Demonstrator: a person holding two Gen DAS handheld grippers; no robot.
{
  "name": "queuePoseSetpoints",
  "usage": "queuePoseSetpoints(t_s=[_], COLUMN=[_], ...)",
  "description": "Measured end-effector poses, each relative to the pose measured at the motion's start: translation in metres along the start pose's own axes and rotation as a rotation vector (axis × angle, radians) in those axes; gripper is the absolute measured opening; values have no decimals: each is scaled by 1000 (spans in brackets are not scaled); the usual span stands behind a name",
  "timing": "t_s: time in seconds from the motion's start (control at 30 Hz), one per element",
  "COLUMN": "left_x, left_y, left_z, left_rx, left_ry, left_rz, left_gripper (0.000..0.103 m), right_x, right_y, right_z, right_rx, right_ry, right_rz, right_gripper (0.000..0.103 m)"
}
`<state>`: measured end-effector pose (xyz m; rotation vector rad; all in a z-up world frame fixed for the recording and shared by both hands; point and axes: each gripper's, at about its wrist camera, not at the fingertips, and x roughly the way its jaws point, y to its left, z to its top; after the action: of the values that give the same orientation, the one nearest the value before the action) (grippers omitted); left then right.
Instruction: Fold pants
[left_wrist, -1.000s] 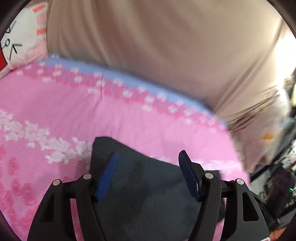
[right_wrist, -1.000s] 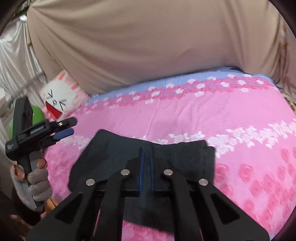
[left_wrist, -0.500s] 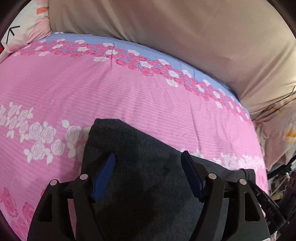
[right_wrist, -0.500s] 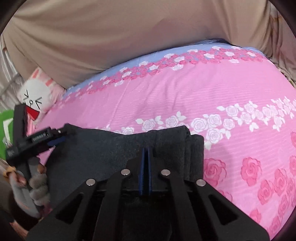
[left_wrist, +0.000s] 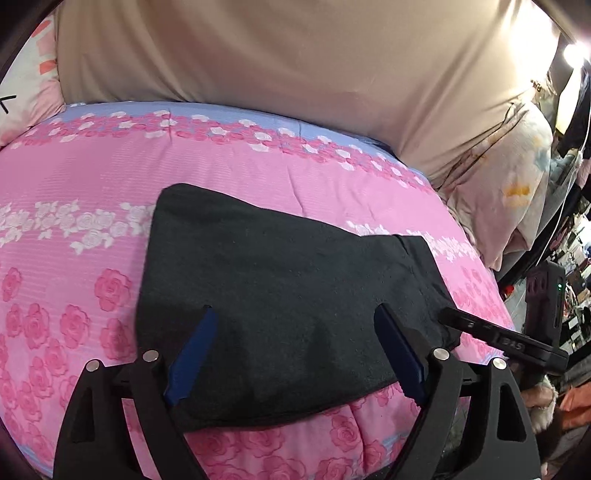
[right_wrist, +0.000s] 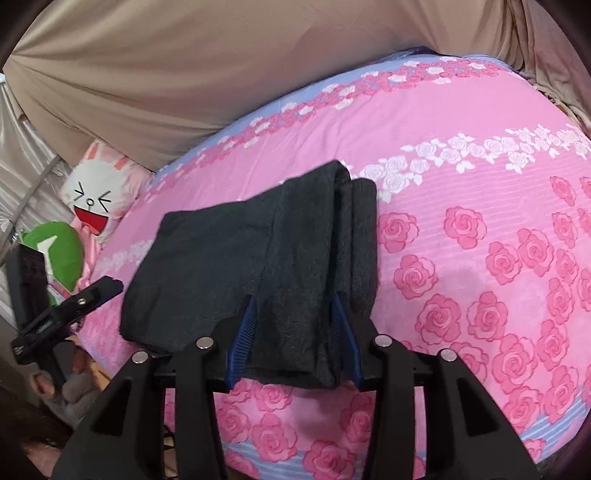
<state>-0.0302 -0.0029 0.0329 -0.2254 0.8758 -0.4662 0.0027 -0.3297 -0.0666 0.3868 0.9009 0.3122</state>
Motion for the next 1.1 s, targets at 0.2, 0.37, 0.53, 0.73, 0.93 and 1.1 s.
queuePoseSetpoints(t_s=[0.2, 0.37, 0.53, 0.73, 0.93, 1.1], left_x=[9, -1, 25, 29, 38, 41], left_y=[6, 14, 26, 19, 18, 18], left_z=[4, 10, -3, -4, -7, -6], left_rx=[-17, -23, -34, 9, 21, 32], left_ry=[-21, -75, 4, 5, 33, 43], left_rz=[103, 161, 197, 223, 247, 257], left_gripper=[84, 85, 85, 85, 86, 87], right_x=[-20, -44, 14, -37, 11, -22], right_y=[54, 63, -23, 23, 10, 26], right_z=[33, 40, 0, 17, 9, 21], right_rx=[-174, -228, 18, -102, -115, -93], right_ry=[-123, -200, -43, -147, -56, -92], right_rz=[66, 43, 22, -56, -96, -74], right_gripper=[10, 11, 17, 22, 18, 25])
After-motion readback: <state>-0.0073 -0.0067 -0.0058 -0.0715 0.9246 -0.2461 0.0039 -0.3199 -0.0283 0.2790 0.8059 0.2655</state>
